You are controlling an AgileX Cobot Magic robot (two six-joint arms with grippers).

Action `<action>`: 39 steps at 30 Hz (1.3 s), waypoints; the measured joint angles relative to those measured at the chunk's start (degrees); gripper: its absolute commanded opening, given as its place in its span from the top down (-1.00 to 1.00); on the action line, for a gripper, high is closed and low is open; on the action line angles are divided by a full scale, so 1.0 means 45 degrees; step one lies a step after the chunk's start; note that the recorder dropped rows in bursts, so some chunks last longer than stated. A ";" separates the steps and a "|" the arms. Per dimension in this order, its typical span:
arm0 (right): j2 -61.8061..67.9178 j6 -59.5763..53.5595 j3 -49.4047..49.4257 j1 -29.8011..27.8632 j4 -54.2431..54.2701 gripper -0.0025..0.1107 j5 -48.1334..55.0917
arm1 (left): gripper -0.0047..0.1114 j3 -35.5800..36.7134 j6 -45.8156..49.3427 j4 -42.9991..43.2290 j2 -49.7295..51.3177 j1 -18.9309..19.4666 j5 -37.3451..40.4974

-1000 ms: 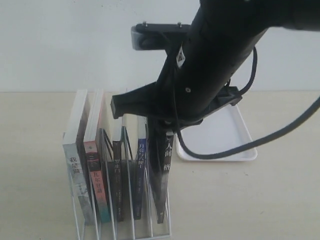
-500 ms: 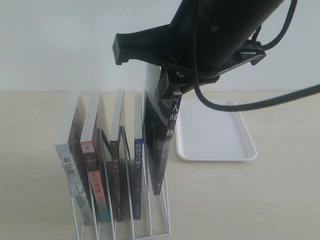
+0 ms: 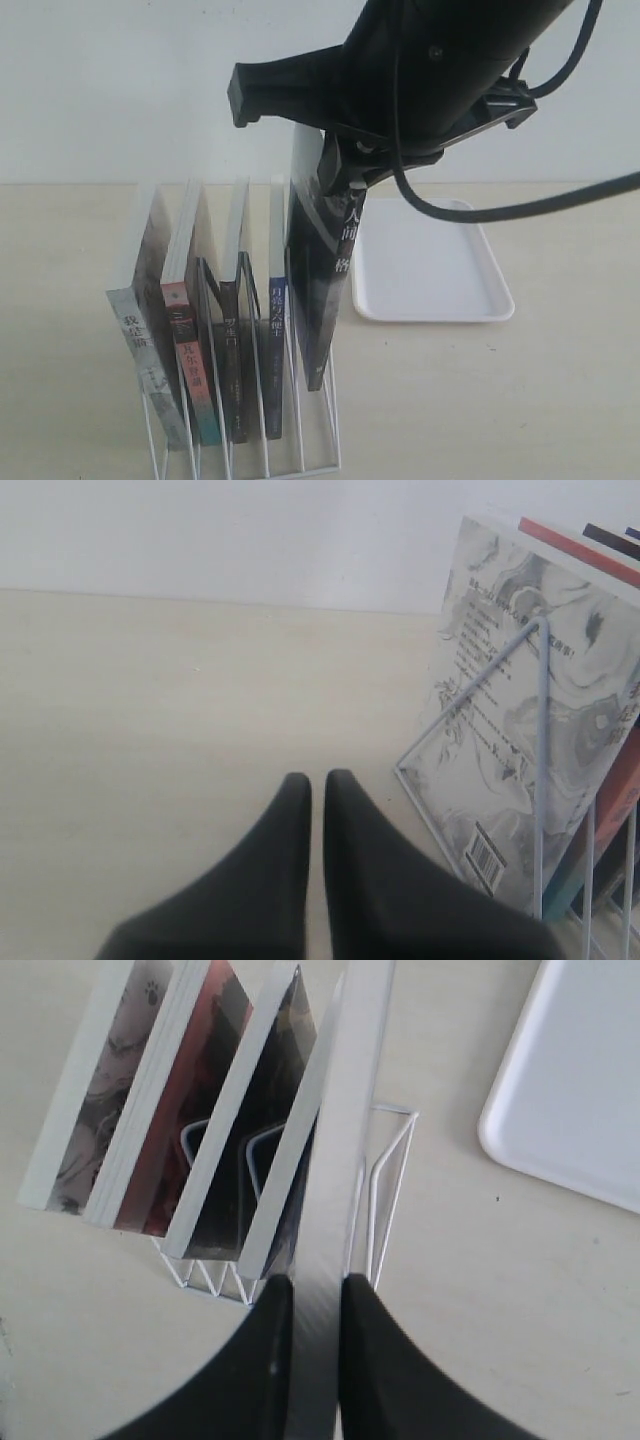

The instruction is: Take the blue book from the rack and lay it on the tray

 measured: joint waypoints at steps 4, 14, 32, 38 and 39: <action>0.0172 0.0000 0.0483 0.0000 -0.0083 0.96 -0.0567 | 0.85 0.0000 0.0000 0.0000 0.0000 0.0000 0.0000; 0.0840 0.0107 0.1394 0.0000 -0.0166 0.96 -0.1645 | 0.85 0.0000 0.0000 0.0000 0.0000 0.0000 0.0000; 0.1414 0.0337 0.1394 0.0000 -0.0114 0.10 -0.2106 | 0.85 0.0000 0.0000 0.0000 0.0000 0.0000 0.0000; 0.1414 0.0366 0.1394 0.0000 -0.0114 0.11 -0.2183 | 0.85 0.0000 0.0000 0.0000 0.0000 0.0000 0.0000; 0.1414 0.0366 0.1394 0.0000 -0.0114 0.11 -0.2183 | 0.85 0.0000 0.0000 0.0000 0.0000 0.0000 0.0000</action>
